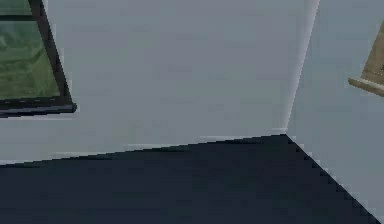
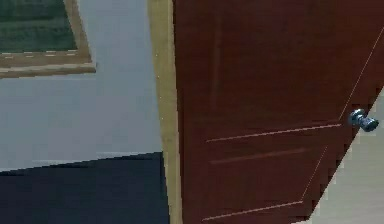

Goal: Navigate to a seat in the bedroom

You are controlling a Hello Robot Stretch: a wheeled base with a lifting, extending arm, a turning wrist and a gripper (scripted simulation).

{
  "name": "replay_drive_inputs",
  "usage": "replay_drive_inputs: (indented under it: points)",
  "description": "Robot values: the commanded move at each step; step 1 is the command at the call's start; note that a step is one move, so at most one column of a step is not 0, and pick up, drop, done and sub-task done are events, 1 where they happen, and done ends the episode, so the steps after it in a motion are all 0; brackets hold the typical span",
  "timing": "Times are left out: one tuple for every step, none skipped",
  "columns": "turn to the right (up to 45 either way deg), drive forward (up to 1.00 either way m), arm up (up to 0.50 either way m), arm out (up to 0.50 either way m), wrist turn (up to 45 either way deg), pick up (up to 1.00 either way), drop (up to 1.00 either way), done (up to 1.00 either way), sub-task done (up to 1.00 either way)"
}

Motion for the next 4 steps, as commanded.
replay_drive_inputs:
  points:
    - [0.0, 0.30, 0.00, 0.00, 0.0, 0.00, 0.00, 0.00, 0.00]
    - [-45.0, 0.00, 0.00, 0.00, 0.0, 0.00, 0.00, 0.00, 0.00]
    - [-45.0, 0.00, 0.00, 0.00, 0.0, 0.00, 0.00, 0.00, 0.00]
    - [-6.0, 0.00, 0.00, 0.00, 0.0, 0.00, 0.00, 0.00, 0.00]
